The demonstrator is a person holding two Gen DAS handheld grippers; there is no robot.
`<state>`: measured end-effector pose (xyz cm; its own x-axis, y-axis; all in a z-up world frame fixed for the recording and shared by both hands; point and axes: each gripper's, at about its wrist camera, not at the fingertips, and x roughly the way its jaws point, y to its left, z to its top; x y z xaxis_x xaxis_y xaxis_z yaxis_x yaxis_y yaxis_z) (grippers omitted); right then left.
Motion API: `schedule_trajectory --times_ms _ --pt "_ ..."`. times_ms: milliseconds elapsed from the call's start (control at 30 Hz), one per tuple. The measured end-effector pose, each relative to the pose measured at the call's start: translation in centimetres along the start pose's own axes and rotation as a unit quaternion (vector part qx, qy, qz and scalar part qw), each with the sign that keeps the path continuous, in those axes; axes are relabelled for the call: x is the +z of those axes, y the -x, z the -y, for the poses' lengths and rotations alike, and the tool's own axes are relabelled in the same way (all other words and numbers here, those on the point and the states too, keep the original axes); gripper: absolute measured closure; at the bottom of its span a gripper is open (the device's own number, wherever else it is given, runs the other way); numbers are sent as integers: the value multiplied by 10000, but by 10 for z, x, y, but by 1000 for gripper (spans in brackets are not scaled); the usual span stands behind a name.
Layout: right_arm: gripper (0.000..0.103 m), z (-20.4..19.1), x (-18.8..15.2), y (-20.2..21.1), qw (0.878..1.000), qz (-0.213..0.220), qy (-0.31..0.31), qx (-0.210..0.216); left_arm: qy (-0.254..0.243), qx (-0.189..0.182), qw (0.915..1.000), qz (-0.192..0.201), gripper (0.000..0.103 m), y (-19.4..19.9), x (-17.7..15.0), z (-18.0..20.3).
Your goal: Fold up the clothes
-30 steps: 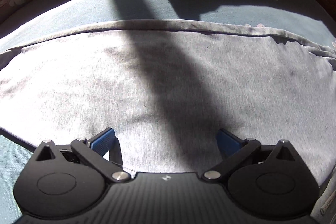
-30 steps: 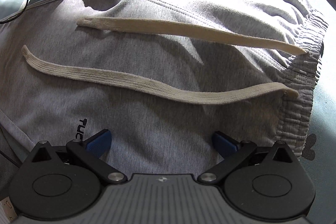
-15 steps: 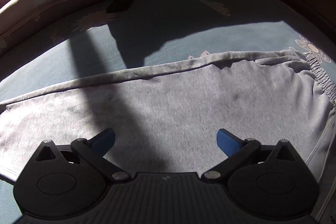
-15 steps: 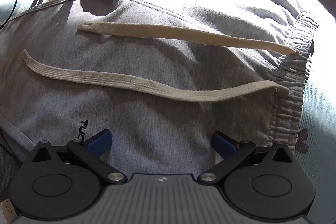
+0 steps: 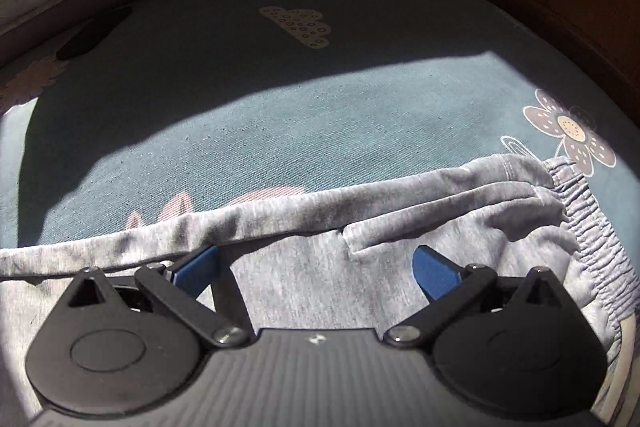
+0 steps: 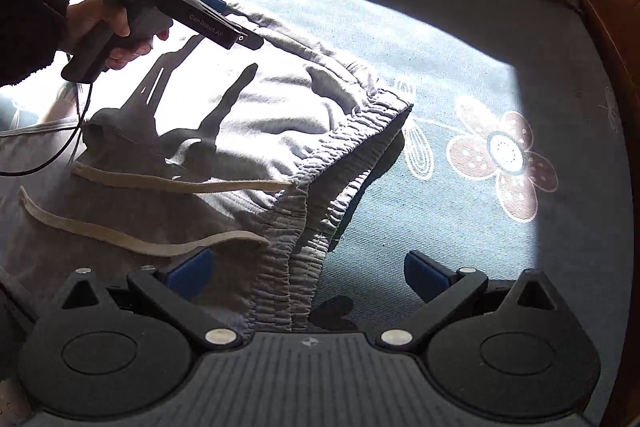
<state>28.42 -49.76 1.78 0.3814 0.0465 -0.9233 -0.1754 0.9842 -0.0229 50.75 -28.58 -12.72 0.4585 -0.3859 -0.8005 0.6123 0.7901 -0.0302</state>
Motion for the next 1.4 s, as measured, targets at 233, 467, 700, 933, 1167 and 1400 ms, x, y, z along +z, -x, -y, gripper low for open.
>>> schedule_trajectory --times_ms 233,467,700,933,1167,1400 --pt "0 46 7 -10 9993 298 1 222 51 -111 9999 -85 1 24 12 21" --pt "1 99 22 -18 9986 491 102 175 -172 220 9993 -252 1 -2 6 47" --pt "18 144 68 -45 9871 1031 -291 1190 -79 443 9990 27 1 26 10 51" --pt "40 131 117 -125 9678 977 -52 2319 -531 448 9974 191 14 37 27 51" --pt "47 122 133 -169 9534 665 31 2944 -1246 -62 9922 60 14 27 36 59" --pt "60 113 143 -179 9458 602 187 3186 -2533 -538 9657 -204 14 1 53 78"
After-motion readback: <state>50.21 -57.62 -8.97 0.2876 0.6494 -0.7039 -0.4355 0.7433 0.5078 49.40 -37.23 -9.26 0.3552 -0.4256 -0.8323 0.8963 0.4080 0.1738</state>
